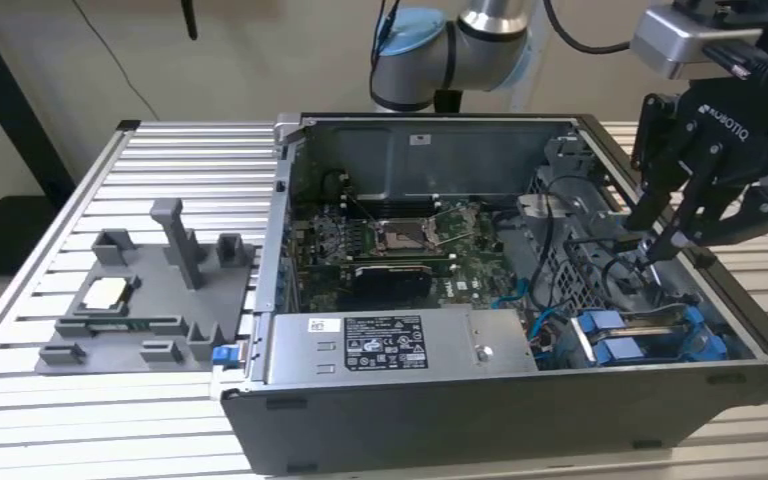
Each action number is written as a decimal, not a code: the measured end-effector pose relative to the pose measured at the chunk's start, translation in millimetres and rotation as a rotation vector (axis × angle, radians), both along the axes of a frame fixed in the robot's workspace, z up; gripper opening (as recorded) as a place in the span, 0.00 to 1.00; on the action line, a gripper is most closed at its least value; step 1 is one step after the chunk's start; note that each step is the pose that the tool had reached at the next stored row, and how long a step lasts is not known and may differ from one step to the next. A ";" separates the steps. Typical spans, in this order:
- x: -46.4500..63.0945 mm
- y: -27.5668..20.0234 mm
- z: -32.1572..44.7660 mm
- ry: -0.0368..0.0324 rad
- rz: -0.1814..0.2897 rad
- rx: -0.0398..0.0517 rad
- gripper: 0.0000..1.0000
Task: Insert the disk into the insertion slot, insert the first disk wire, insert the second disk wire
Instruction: 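Insert the first disk wire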
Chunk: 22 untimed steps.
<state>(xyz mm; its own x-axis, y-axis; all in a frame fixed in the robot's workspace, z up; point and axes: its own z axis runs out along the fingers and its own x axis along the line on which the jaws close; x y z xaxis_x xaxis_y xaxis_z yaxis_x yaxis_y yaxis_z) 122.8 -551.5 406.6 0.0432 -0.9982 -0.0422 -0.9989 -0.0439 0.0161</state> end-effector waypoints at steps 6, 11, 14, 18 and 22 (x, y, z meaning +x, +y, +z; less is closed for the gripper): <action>-1.5 2.4 -5.1 -0.0104 0.026 0.0238 0.41; -3.3 5.6 -9.5 -0.0185 0.040 0.0451 0.41; -3.7 7.3 -11.8 -0.0253 0.049 0.0551 0.41; -3.8 8.2 -15.2 -0.0360 0.062 0.0630 0.41; -6.1 9.0 -19.3 -0.0460 0.063 0.0697 0.41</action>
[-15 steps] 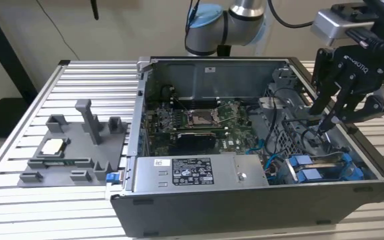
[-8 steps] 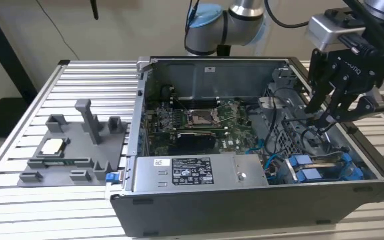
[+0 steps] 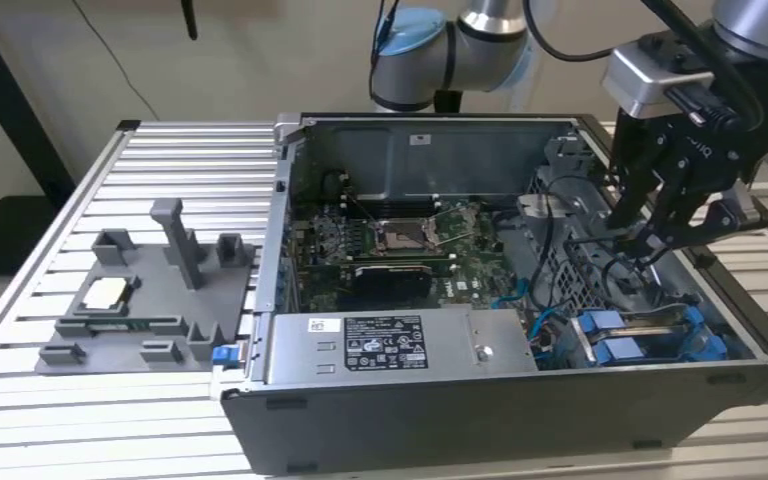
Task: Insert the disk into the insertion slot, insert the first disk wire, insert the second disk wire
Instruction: 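Insert the first disk wire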
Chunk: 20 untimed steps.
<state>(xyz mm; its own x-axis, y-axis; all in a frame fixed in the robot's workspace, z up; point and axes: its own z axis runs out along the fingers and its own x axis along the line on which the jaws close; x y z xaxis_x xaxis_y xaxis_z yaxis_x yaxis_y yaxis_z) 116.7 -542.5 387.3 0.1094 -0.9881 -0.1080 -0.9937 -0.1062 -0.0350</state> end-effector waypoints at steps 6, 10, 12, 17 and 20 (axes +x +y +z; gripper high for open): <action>-1.2 0.6 -3.9 -0.0090 0.000 0.0129 0.41; -1.2 0.6 -4.6 -0.0092 0.000 0.0131 0.25; -1.2 0.6 -4.6 -0.0092 0.000 0.0130 0.20; -1.2 0.6 -4.7 -0.0092 0.000 0.0115 0.20; -1.2 0.6 -4.7 -0.0092 0.000 0.0108 0.20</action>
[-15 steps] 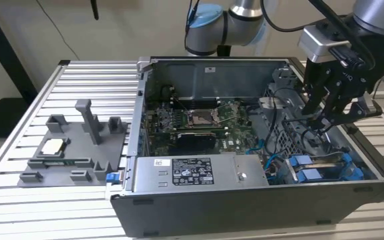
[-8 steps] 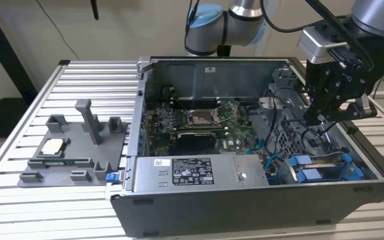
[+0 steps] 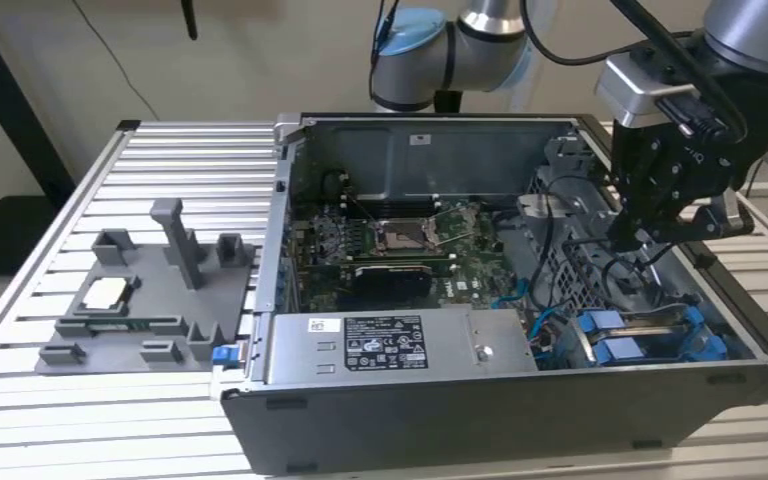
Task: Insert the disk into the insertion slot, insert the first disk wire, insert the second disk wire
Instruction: 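Insert the first disk wire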
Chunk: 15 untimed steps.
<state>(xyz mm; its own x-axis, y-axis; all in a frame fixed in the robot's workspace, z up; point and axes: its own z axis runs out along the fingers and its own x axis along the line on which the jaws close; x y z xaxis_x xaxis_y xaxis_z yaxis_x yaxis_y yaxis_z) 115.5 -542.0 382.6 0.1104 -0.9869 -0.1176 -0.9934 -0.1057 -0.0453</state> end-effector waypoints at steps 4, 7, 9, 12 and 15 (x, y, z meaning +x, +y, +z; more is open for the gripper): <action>2.4 -2.7 -0.6 0.0024 -0.002 -0.0001 0.20; 4.6 -7.4 -1.9 0.0080 -0.002 -0.0002 0.20; 5.1 -12.5 -3.2 0.0158 -0.003 0.0000 0.20; 5.5 -20.6 -4.5 0.0280 -0.003 -0.0002 0.20; 5.9 -28.5 -5.8 0.0399 -0.003 -0.0002 0.20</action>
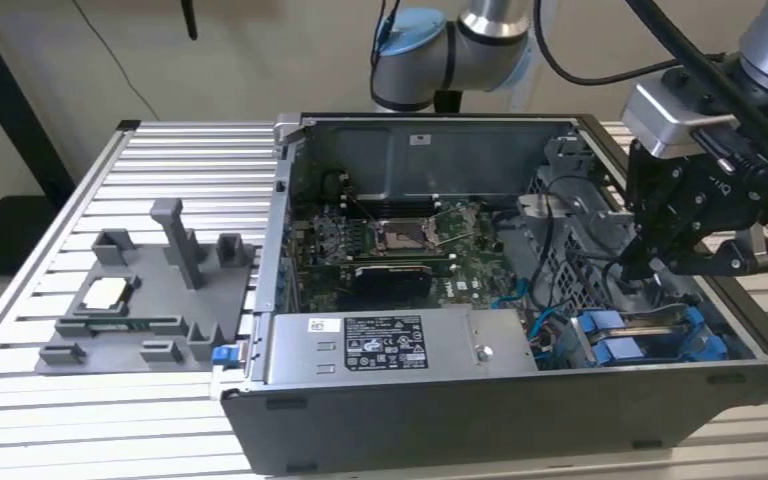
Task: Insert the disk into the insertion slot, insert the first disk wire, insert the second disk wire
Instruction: 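Insert the first disk wire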
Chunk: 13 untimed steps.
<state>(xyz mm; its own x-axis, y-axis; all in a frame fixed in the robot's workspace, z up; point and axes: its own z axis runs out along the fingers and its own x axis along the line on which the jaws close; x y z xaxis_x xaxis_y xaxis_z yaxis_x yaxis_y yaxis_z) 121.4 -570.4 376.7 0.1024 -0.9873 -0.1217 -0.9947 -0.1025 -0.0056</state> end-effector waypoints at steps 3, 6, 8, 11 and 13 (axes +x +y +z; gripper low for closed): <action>1.1 -6.0 -2.9 0.0073 -0.001 0.0001 0.20; 2.9 -10.2 -6.8 0.0111 -0.001 0.0000 0.20; 5.3 -11.1 -9.8 0.0133 -0.002 0.0004 0.20; 12.3 -11.1 -12.4 0.0176 -0.002 0.0001 0.20; 17.8 -11.1 -13.9 0.0192 -0.002 0.0000 0.20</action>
